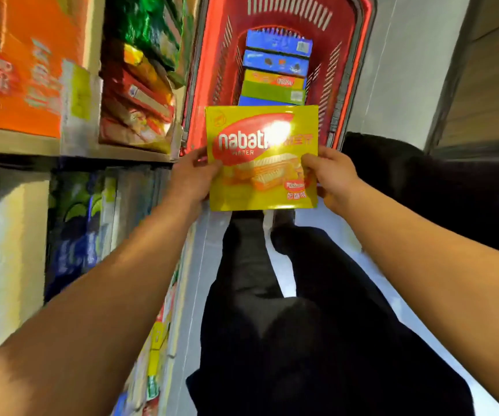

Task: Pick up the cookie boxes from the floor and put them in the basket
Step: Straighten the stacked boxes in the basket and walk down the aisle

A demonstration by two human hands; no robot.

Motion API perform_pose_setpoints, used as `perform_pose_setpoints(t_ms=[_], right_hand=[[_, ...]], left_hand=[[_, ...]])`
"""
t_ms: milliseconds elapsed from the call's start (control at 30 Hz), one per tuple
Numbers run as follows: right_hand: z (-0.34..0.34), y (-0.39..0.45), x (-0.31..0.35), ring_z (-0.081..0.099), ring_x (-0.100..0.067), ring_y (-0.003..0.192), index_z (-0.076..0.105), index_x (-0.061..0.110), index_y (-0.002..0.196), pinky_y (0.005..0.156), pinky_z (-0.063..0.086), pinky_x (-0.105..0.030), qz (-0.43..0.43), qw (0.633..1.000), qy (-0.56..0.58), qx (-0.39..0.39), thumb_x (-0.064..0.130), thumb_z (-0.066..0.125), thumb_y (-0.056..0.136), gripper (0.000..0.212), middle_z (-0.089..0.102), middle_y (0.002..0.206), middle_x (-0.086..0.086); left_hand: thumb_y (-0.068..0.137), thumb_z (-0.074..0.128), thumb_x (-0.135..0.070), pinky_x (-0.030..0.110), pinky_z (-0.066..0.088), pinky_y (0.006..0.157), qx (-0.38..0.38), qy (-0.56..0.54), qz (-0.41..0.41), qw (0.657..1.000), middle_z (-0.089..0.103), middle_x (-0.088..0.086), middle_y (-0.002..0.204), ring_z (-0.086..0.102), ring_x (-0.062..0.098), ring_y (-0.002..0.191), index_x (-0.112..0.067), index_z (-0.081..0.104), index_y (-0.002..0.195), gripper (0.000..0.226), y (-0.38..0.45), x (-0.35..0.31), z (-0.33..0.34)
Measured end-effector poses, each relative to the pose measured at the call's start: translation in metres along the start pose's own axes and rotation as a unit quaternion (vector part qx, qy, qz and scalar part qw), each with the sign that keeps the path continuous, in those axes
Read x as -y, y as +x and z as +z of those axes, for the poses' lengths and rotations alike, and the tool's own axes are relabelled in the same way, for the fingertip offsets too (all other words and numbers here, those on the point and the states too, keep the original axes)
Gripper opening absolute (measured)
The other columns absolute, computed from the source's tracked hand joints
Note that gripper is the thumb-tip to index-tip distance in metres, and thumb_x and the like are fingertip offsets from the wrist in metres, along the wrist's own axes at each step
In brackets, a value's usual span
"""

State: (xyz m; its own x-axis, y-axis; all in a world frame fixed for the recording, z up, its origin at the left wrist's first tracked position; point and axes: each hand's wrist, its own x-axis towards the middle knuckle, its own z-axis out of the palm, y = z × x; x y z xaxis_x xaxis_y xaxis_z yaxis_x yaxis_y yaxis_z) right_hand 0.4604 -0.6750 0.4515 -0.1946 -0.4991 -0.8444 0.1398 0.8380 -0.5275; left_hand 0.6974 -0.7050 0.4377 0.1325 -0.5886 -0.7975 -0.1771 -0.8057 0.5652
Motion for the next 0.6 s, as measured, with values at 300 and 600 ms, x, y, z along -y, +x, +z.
perform_pose_setpoints(t_ms=[300, 600], right_hand=[[0.004, 0.135, 0.015, 0.046, -0.025, 0.06, 0.062, 0.012, 0.079, 0.055, 0.036, -0.035, 0.001, 0.996, 0.025, -0.088, 0.008, 0.06, 0.073, 0.007, 0.049, 0.067, -0.015], [0.005, 0.281, 0.005, 0.05, -0.014, 0.047, 0.065, 0.013, 0.082, 0.05, 0.043, -0.025, 0.012, 0.99, 0.087, -0.109, 0.002, 0.057, 0.082, 0.014, 0.057, 0.062, -0.003]], left_hand=[[0.084, 0.065, -0.004, 0.043, 0.056, 0.086, 0.027, 0.037, 0.018, 0.999, 0.07, 0.01, 0.102, 0.066, 0.023, 0.089, -0.008, 0.064, 0.119, 0.035, 0.153, -0.039, 0.052], [0.083, 0.064, -0.005, 0.032, 0.057, 0.072, 0.048, 0.037, 0.007, 0.998, 0.073, 0.001, 0.094, 0.069, 0.014, 0.077, -0.015, 0.066, 0.11, 0.028, 0.286, -0.031, 0.108]])
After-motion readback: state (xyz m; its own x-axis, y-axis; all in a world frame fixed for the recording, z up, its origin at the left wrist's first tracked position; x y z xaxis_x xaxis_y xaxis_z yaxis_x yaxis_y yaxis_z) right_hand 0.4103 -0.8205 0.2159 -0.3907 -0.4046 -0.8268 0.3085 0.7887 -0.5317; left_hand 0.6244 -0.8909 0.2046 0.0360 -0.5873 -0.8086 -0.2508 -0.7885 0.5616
